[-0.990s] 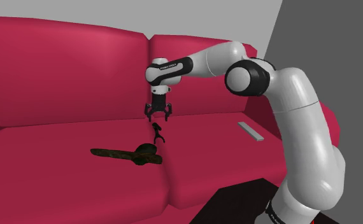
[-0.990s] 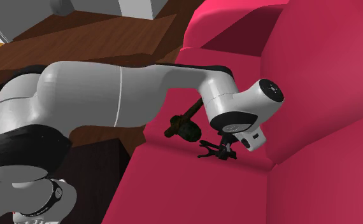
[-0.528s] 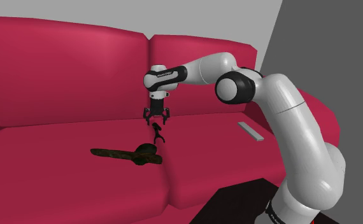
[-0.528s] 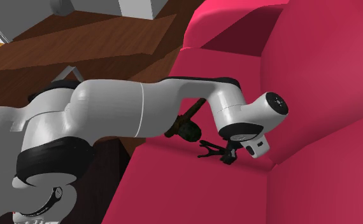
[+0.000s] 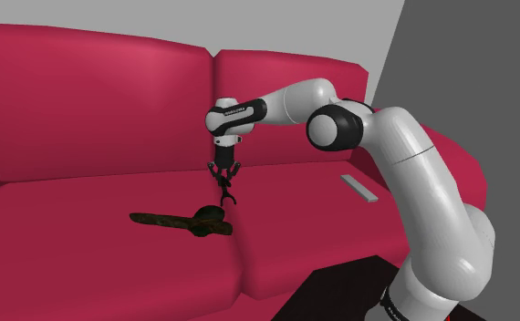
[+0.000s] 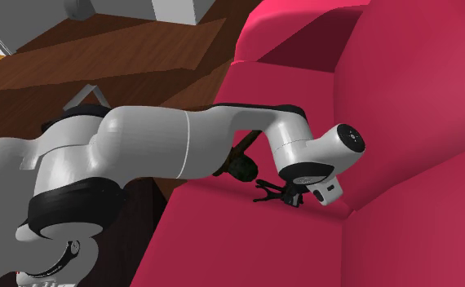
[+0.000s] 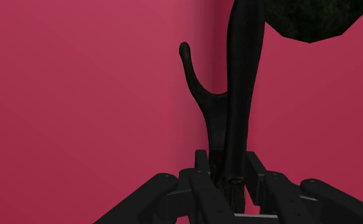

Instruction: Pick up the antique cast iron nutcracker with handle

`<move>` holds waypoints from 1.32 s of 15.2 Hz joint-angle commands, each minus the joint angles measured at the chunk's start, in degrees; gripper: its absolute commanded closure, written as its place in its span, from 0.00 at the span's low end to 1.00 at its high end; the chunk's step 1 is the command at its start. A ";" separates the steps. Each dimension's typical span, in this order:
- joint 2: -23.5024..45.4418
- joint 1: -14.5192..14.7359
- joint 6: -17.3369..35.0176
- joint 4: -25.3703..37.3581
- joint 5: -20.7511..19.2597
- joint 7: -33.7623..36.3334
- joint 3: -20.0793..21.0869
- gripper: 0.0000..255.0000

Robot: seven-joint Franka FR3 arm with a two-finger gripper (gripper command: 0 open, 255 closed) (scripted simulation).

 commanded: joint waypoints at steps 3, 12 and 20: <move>0.03 -0.01 0.03 0.00 0.00 -0.01 -0.01 1.00; -1.90 -0.06 -3.34 1.45 -0.05 0.32 0.00 1.00; -3.60 -0.10 -8.32 4.76 -0.12 0.83 0.02 1.00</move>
